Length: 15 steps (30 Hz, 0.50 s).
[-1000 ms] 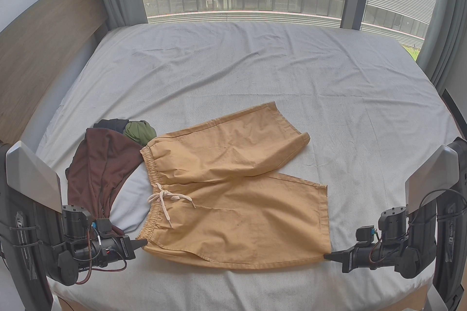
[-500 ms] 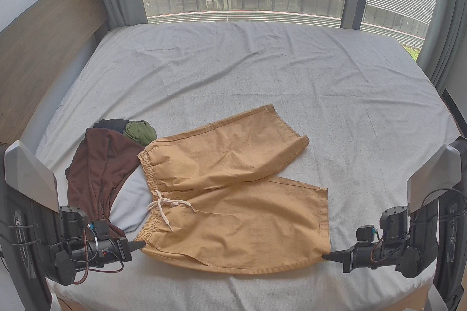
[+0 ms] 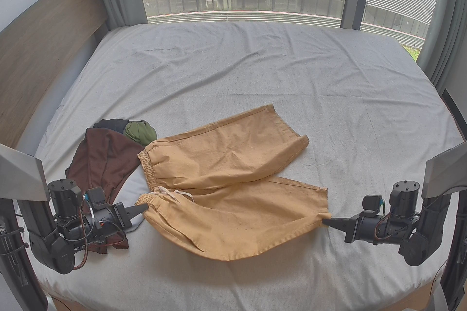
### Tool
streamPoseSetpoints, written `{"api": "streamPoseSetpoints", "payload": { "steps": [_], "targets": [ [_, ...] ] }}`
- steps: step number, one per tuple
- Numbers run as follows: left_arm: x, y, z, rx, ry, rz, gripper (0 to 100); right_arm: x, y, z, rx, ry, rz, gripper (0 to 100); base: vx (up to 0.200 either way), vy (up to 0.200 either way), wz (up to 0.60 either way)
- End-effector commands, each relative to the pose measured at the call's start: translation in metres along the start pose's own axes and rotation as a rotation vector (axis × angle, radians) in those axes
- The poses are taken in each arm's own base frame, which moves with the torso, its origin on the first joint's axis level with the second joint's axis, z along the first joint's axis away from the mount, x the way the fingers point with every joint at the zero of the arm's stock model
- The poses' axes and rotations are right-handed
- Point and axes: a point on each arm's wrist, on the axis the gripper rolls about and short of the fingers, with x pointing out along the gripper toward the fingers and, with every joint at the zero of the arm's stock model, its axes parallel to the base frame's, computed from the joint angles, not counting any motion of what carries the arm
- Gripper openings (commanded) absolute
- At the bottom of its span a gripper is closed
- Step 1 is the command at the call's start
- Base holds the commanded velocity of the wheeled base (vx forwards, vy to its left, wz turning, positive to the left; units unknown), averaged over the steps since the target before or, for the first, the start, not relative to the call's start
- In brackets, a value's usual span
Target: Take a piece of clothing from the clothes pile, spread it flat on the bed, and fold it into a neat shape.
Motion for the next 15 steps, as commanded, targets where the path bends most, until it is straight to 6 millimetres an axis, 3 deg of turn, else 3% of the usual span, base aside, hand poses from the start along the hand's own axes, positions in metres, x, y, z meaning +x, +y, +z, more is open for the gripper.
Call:
{"api": "streamPoseSetpoints", "payload": {
  "steps": [1, 8, 15],
  "targets": [
    [0.007, -0.011, 0.010, 0.030, -0.035, -0.048, 0, 0.002, 0.004, 0.026, -0.032, -0.108, 0.023, 0, 0.000, 0.000, 0.00],
    [0.009, -0.011, 0.019, 0.012, -0.072, -0.056, 0, 0.004, 0.010, 0.065, -0.033, -0.240, 0.063, 0, 0.000, 0.000, 0.00],
    [0.012, -0.009, 0.021, 0.000, -0.097, -0.023, 0, 0.007, 0.014, 0.085, -0.034, -0.242, 0.064, 0, 0.000, 0.000, 0.00]
  ]
}}
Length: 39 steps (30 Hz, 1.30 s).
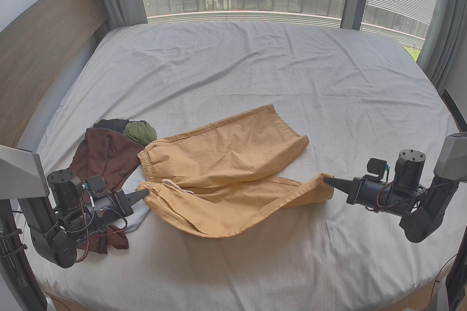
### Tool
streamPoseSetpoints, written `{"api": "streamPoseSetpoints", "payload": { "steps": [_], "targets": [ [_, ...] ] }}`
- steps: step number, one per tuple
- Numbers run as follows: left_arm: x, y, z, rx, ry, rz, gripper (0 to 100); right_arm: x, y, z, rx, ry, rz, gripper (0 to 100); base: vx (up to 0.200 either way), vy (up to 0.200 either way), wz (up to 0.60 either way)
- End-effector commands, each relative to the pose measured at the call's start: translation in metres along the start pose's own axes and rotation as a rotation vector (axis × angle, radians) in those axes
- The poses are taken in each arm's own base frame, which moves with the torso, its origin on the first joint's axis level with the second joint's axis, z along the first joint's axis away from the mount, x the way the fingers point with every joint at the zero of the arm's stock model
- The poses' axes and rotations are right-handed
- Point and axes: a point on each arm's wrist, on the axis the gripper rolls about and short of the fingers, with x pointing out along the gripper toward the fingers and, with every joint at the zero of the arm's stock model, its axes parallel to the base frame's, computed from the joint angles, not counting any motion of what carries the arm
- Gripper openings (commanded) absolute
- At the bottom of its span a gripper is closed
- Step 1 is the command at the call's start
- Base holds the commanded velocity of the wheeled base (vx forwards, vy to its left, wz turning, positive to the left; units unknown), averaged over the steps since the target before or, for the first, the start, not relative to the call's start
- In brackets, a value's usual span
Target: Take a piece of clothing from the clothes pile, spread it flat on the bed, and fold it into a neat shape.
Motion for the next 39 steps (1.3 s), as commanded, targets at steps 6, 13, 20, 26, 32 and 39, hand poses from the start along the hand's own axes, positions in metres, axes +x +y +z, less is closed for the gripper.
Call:
{"api": "streamPoseSetpoints", "payload": {
  "steps": [6, 13, 20, 26, 32, 39],
  "targets": [
    [0.006, -0.003, 0.011, -0.033, -0.050, -0.010, 0, 0.005, 0.014, 0.036, -0.051, -0.072, 0.036, 0, 0.000, 0.000, 0.00],
    [0.008, -0.003, 0.014, -0.033, -0.081, 0.008, 0, 0.013, 0.017, 0.058, -0.062, -0.090, 0.041, 0, 0.000, 0.000, 0.00],
    [0.010, -0.003, 0.016, -0.057, -0.087, 0.004, 0, 0.023, 0.018, 0.076, -0.068, -0.100, 0.044, 0, 0.000, 0.000, 0.00],
    [0.013, -0.002, 0.020, -0.055, -0.123, 0.026, 0, 0.031, 0.018, 0.094, -0.071, -0.107, 0.043, 0, 0.000, 0.000, 0.00],
    [0.016, -0.001, 0.023, -0.059, -0.141, 0.033, 0, 0.043, 0.017, 0.110, -0.068, -0.102, 0.042, 0, 0.000, 0.000, 0.00],
    [0.019, -0.001, 0.028, -0.078, -0.174, 0.040, 0, 0.065, 0.016, 0.132, -0.073, -0.111, 0.041, 0, 0.000, 0.000, 0.00]
  ]
}}
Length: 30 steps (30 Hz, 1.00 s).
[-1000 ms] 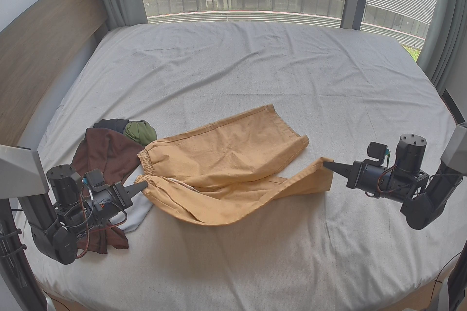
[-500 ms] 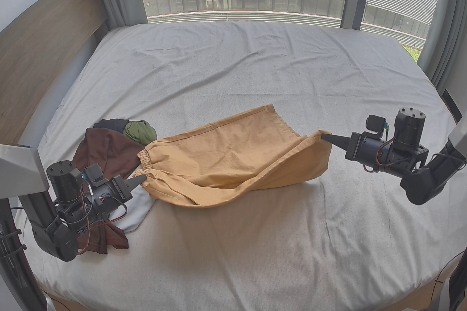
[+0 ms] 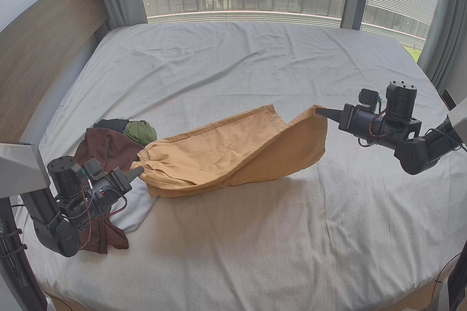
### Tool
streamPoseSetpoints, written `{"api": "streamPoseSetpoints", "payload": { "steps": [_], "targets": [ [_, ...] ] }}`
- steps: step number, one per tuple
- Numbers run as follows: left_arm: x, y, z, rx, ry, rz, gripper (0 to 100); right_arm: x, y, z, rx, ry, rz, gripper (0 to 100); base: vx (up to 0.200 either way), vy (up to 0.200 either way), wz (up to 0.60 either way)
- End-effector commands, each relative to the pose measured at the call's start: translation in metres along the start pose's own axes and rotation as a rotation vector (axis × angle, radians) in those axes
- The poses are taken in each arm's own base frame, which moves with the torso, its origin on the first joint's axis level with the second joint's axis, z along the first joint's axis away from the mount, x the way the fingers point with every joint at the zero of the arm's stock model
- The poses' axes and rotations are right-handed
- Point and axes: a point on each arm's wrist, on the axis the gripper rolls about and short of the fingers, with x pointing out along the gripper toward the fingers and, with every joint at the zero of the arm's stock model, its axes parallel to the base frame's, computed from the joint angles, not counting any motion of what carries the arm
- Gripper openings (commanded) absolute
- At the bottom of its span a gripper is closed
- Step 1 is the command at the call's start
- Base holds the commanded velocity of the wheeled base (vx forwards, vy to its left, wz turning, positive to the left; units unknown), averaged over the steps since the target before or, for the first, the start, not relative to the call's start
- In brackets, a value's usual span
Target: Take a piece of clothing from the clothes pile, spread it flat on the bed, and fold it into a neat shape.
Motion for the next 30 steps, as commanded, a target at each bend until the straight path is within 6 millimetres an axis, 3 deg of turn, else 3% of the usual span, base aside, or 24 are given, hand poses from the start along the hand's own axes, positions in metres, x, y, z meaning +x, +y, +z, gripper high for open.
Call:
{"api": "streamPoseSetpoints", "payload": {
  "steps": [1, 18, 30],
  "targets": [
    [0.003, 0.000, 0.003, -0.007, -0.019, 0.005, 0, 0.016, -0.004, 0.008, -0.004, -0.005, 0.003, 0, 0.000, 0.000, 0.00],
    [0.005, 0.002, 0.002, -0.017, -0.019, 0.008, 0, 0.030, 0.011, 0.030, -0.018, -0.010, 0.032, 0, 0.000, 0.000, 0.00],
    [0.024, 0.013, -0.001, -0.058, -0.085, 0.093, 0, 0.057, -0.023, 0.022, 0.001, 0.001, -0.010, 0, 0.000, 0.000, 0.00]
  ]
}}
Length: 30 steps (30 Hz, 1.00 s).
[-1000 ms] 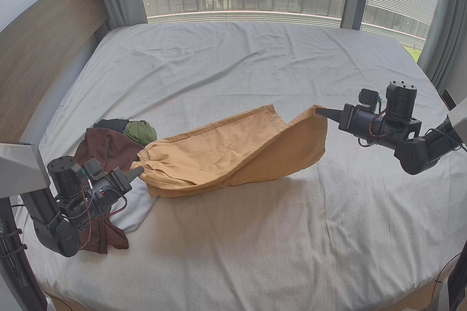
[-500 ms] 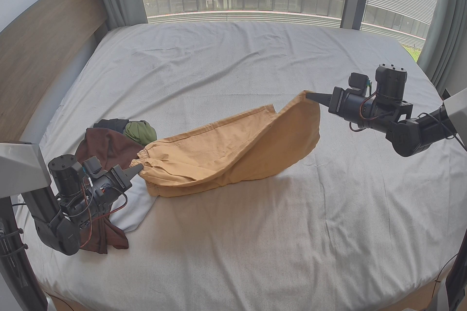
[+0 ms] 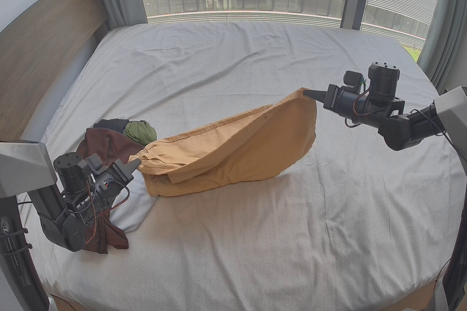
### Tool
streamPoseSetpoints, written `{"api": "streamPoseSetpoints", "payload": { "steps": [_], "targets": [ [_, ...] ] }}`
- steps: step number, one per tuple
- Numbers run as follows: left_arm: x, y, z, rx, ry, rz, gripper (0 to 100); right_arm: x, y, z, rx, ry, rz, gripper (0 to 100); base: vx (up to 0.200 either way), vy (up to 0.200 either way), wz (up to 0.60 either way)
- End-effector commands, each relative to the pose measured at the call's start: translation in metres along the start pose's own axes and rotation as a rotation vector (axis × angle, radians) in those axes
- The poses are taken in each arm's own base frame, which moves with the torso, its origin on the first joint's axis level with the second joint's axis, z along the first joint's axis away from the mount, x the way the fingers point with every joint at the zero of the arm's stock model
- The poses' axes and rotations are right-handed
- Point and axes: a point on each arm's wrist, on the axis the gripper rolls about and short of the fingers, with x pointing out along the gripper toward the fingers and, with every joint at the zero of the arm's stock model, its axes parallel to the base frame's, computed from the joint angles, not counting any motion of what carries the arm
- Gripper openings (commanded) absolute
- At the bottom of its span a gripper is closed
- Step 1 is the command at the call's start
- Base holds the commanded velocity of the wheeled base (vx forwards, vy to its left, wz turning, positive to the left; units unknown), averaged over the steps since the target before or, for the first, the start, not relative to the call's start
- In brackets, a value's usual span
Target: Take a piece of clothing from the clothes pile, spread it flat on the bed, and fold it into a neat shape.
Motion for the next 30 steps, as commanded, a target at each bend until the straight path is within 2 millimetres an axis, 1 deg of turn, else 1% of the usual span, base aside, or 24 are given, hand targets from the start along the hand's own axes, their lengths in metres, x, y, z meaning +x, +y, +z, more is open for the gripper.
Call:
{"api": "streamPoseSetpoints", "payload": {
  "steps": [1, 10, 16, 19, 22, 26, 27, 30],
  "targets": [
    [0.007, 0.008, -0.007, -0.008, 0.014, 0.026, 0, 0.015, -0.018, -0.010, 0.014, 0.011, -0.030, 0, 0.000, 0.000, 0.00],
    [0.017, 0.014, -0.010, -0.009, -0.018, 0.063, 0, 0.038, -0.037, -0.019, 0.009, -0.003, -0.041, 0, 0.000, 0.000, 0.00],
    [0.018, 0.014, -0.008, -0.020, -0.029, 0.064, 0, 0.049, -0.042, -0.016, -0.005, -0.031, -0.040, 0, 0.000, 0.000, 0.00],
    [0.021, 0.015, -0.007, -0.020, -0.038, 0.062, 0, 0.057, -0.048, -0.020, -0.008, -0.037, -0.039, 0, 0.000, 0.000, 0.00],
    [0.025, 0.017, -0.006, -0.026, -0.056, 0.070, 0, 0.062, -0.052, -0.021, -0.013, -0.049, -0.046, 0, 0.000, 0.000, 0.00],
    [0.027, 0.019, -0.007, -0.028, -0.060, 0.079, 0, 0.066, -0.055, -0.021, -0.017, -0.061, -0.053, 0, 0.000, 0.000, 0.00],
    [0.027, 0.021, -0.007, -0.028, -0.058, 0.085, 0, 0.071, -0.059, -0.023, -0.021, -0.069, -0.054, 0, 0.000, 0.000, 0.00],
    [0.028, 0.021, -0.005, -0.029, -0.068, 0.084, 0, 0.074, -0.061, -0.025, -0.024, -0.074, -0.052, 0, 0.000, 0.000, 0.00]
  ]
}}
